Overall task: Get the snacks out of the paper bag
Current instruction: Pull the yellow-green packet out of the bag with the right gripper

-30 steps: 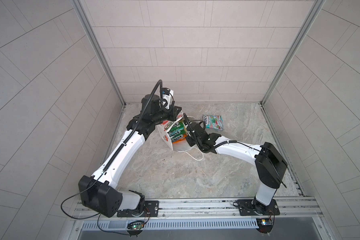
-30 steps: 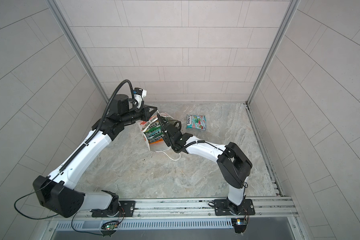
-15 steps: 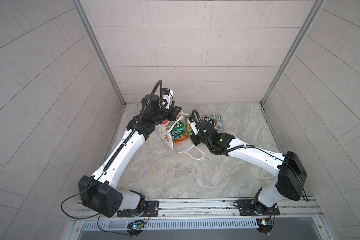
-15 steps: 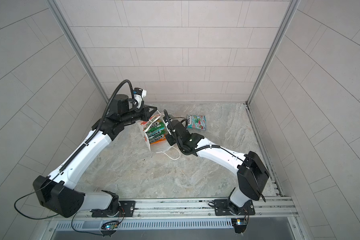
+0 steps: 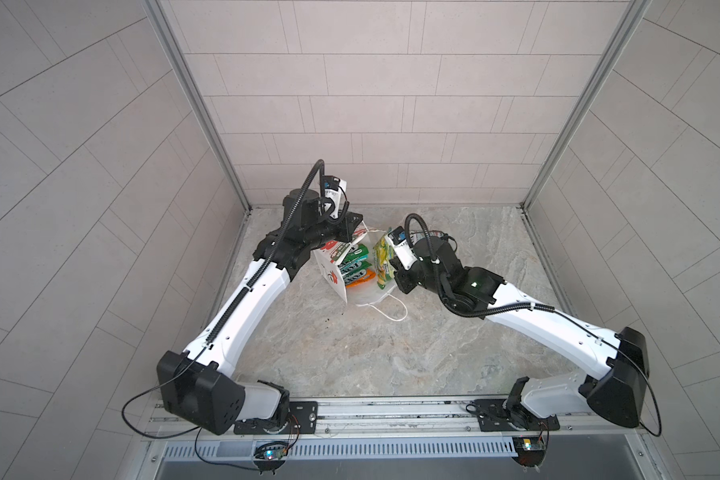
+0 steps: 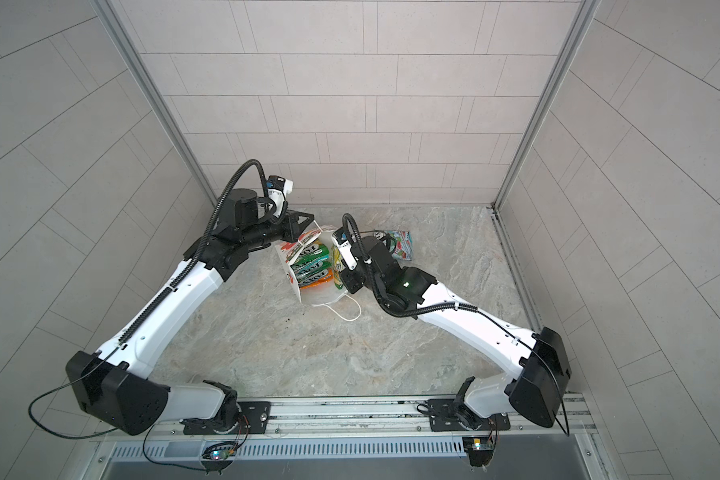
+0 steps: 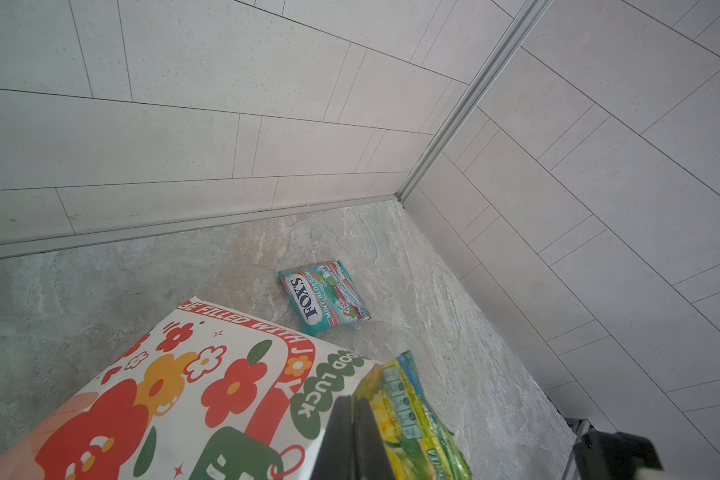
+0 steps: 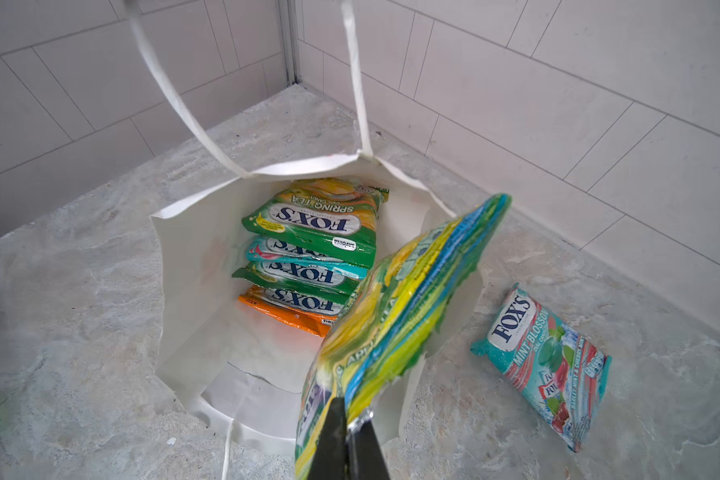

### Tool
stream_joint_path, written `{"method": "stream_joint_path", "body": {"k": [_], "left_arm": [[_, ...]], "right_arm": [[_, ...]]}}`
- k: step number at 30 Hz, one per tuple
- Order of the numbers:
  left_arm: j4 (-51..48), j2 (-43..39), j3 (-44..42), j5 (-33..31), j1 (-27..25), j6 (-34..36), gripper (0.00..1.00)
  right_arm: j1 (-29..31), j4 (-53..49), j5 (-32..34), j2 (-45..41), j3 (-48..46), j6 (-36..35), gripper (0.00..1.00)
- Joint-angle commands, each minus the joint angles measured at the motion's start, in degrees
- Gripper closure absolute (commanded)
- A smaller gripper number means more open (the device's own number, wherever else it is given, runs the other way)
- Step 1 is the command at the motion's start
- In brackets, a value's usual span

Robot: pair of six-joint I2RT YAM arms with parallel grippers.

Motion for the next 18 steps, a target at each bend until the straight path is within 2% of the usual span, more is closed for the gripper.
{"method": "stream_joint_path", "body": {"k": [1,12,18], "left_arm": [[0.4,0.2,-0.2,-0.3,-0.2,0.4,1.0],[0.3,0.1,-0.1,-0.3,-0.2,0.5,1.0],[0.2,0.1,-0.2,-0.3,-0.2,0.6,1.0]], "right_arm": [[-0.3,1.0,0.2,-4.4,1.6,-0.8,1.0],[-1.9,-0.3,7.2,-12.7,1.2,-0.7,1.0],[-8.8,-4.5,7.7,-14.8,1.4,2.0,1.0]]}}
